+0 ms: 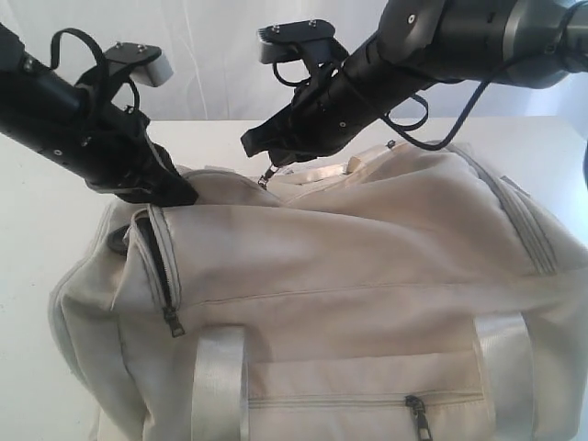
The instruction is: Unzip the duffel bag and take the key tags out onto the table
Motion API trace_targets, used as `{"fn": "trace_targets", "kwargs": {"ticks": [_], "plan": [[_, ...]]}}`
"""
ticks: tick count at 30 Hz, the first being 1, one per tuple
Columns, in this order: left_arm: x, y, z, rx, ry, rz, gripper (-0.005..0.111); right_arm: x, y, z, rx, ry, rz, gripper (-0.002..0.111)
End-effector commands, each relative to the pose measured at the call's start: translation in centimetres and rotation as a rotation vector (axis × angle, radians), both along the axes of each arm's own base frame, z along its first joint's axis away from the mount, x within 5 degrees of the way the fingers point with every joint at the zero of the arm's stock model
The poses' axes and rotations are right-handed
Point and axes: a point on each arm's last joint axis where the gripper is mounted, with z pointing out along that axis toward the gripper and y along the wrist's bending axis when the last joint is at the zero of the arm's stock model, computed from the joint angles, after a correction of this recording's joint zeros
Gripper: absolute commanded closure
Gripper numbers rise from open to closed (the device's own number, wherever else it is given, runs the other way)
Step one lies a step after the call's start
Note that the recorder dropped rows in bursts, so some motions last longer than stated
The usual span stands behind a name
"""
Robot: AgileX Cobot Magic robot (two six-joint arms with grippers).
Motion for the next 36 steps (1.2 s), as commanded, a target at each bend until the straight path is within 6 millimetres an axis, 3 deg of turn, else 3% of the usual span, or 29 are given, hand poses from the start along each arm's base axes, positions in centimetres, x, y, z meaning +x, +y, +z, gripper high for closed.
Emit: {"fn": "trace_targets", "kwargs": {"ticks": [1, 16, 23, 31, 36], "plan": [[-1.7, 0.2, 1.2, 0.003, 0.025, -0.037, 0.106, 0.3, -0.2, 0.3, 0.024, -0.021, -0.019, 0.108], [-1.7, 1.2, 1.0, 0.079, 0.02, 0.057, 0.106, 0.4, -0.7, 1.2, 0.037, -0.055, -0.055, 0.108], [-1.7, 1.3, -0.7, 0.071, 0.019, 0.097, 0.106, 0.3, -3.2, 3.1, 0.029, -0.082, -0.131, 0.108], [-1.8, 1.4, -0.5, 0.07, 0.011, 0.098, 0.106, -0.1, -5.2, 4.6, -0.014, -0.114, -0.163, 0.108], [-1.8, 1.4, -0.4, 0.069, 0.007, 0.098, 0.106, -0.3, -7.6, 5.3, -0.067, -0.102, -0.221, 0.108]]}}
